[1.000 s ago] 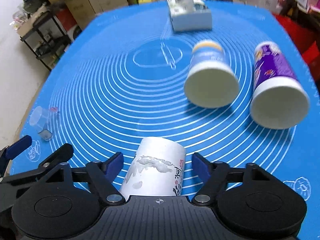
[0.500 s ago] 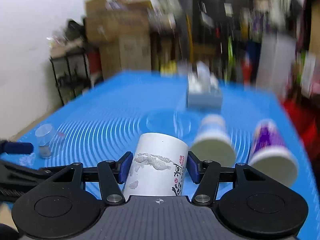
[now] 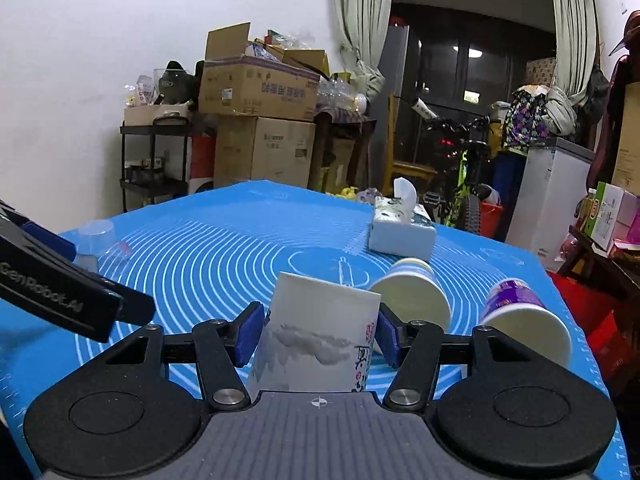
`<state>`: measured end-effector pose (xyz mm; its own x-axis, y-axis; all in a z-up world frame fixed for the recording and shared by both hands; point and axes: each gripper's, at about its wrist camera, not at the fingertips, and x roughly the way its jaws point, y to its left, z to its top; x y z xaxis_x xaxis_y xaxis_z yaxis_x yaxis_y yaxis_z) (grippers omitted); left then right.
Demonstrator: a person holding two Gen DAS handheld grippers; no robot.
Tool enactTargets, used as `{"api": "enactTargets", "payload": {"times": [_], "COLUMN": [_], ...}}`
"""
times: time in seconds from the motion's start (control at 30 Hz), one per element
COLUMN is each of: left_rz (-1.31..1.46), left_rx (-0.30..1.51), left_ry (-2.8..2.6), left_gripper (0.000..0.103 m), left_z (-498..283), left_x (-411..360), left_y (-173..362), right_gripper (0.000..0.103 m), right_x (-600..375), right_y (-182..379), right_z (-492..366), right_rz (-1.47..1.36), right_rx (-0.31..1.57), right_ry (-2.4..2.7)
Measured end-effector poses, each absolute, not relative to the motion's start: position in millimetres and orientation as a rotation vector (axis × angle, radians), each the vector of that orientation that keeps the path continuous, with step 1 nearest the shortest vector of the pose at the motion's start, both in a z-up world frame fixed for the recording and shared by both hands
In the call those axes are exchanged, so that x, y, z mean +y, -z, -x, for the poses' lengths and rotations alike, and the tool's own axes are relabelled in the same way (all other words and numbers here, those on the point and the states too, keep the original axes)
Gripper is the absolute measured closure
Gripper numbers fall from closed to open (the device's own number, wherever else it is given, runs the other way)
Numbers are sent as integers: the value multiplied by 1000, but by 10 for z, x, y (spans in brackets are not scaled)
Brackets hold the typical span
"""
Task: Flip cup upside down
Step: 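Rotate the white cup rim-down with the right gripper and set it on the mat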
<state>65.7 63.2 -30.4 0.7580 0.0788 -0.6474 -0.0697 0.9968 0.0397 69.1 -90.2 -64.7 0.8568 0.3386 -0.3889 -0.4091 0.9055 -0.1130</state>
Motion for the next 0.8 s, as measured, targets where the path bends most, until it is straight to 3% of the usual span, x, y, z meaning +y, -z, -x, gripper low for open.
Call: {"api": "enactTargets", "payload": {"times": [0.2,0.43,0.8], "left_rz": [-4,9,-17], "left_rx": [707,693,680], "left_ry": [-71,-74,-3], "left_gripper": [7,7,7], "left_z": [-612,-511,-126], "left_x": [597,586,313], "left_y": [315,236,139], "right_gripper": [41,23,21], "right_x": [-924,-990,-1494], "right_y": [650,573,250], "right_z": [-604,-469,104], "right_rz": [185,172,73], "right_rx": [434,473,552], "right_ry": [-405,-388,-292]}}
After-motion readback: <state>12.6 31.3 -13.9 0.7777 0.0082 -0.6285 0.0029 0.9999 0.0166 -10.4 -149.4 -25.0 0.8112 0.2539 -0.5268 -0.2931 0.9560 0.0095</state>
